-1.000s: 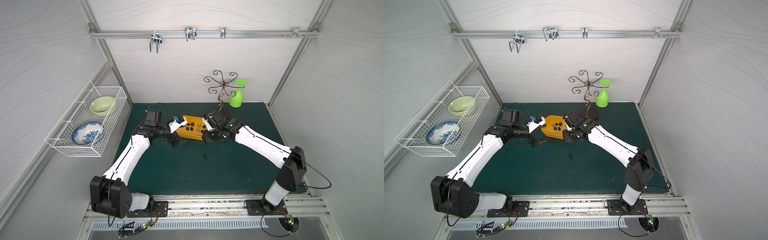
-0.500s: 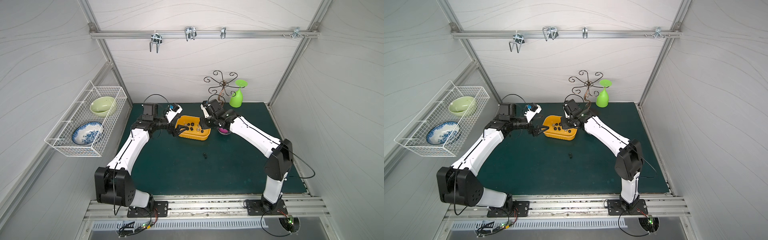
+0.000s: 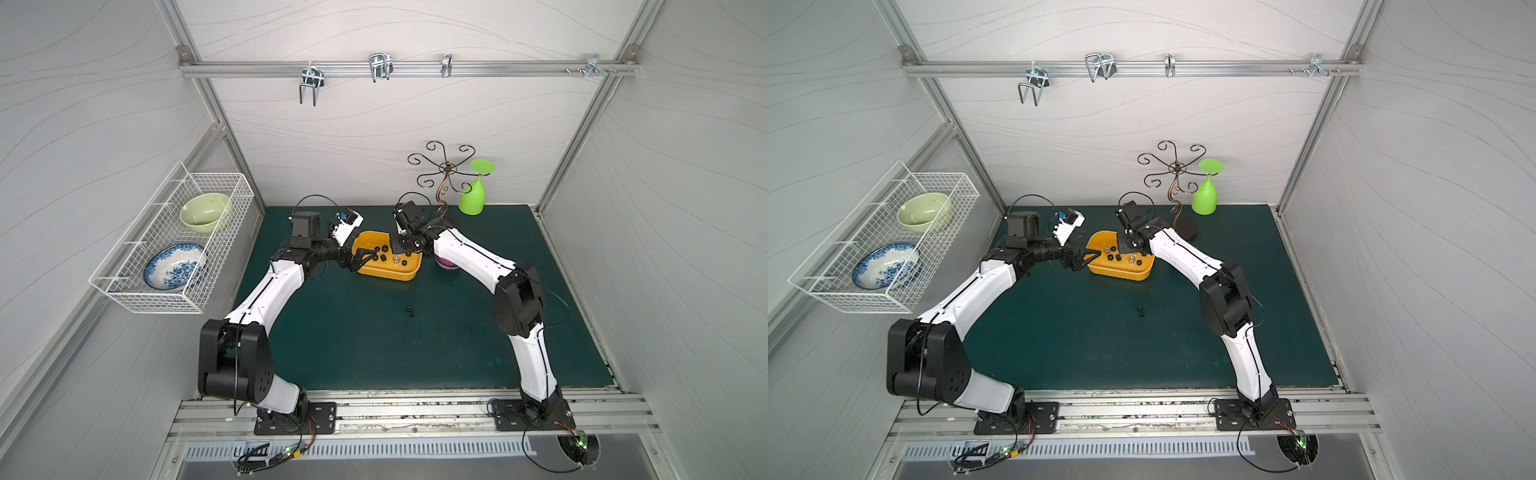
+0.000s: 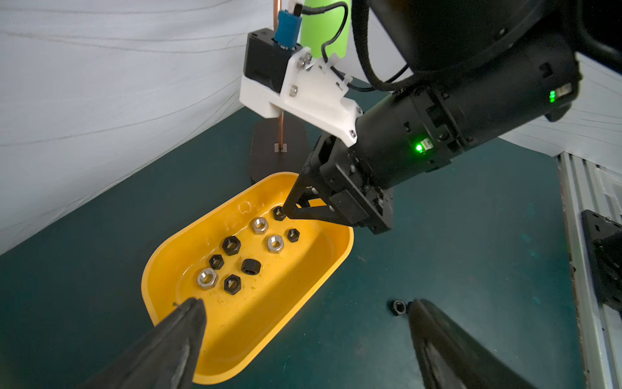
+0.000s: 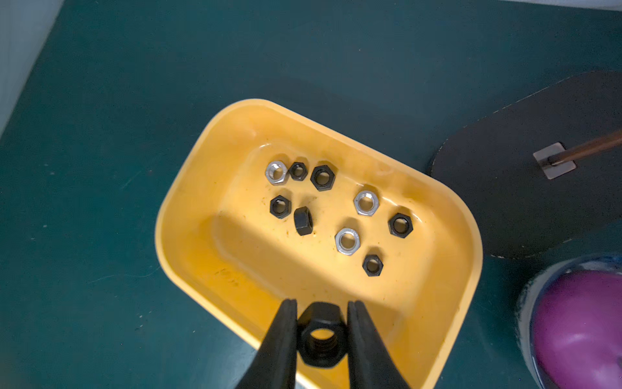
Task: Put the nuts on the desktop into the storage box
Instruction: Place the nut in the storage box.
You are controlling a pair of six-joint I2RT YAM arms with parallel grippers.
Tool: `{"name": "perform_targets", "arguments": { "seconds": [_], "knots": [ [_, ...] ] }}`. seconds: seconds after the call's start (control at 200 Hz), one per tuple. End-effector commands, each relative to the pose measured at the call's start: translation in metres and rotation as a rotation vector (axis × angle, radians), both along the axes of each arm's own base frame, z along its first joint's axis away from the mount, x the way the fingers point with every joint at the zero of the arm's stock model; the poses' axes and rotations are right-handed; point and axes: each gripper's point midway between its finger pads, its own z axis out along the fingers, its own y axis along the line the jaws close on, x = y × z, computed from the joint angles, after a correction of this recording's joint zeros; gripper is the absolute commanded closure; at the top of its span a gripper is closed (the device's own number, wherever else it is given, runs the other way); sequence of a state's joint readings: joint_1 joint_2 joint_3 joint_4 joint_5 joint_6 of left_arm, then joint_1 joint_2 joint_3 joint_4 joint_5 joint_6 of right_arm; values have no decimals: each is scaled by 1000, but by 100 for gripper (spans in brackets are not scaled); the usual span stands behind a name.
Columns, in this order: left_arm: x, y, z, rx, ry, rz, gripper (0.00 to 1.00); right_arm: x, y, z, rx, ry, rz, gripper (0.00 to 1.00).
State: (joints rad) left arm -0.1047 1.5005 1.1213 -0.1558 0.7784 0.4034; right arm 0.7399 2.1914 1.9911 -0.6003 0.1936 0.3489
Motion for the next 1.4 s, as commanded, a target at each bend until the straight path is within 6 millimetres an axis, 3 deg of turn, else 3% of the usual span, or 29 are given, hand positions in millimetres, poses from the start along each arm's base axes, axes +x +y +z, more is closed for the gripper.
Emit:
{"name": "perform_targets", "arguments": {
  "seconds": [0.0,0.3,0.56,1.041,1.396],
  "knots": [
    [19,6,-2,-7,-40,62,1,18,4,-4,-19,-51,0,80],
    [26,13,-40,7,18,126,1,39,17,-37,-28,-30,11,80],
    [30,14,-57,31,48,130,1,45,26,-63,23,52,3,80],
    [29,16,-65,52,69,135,1,39,22,-102,-13,131,-11,79],
    [29,16,-65,56,73,136,1,42,16,-117,-51,131,-20,76]
  ]
}}
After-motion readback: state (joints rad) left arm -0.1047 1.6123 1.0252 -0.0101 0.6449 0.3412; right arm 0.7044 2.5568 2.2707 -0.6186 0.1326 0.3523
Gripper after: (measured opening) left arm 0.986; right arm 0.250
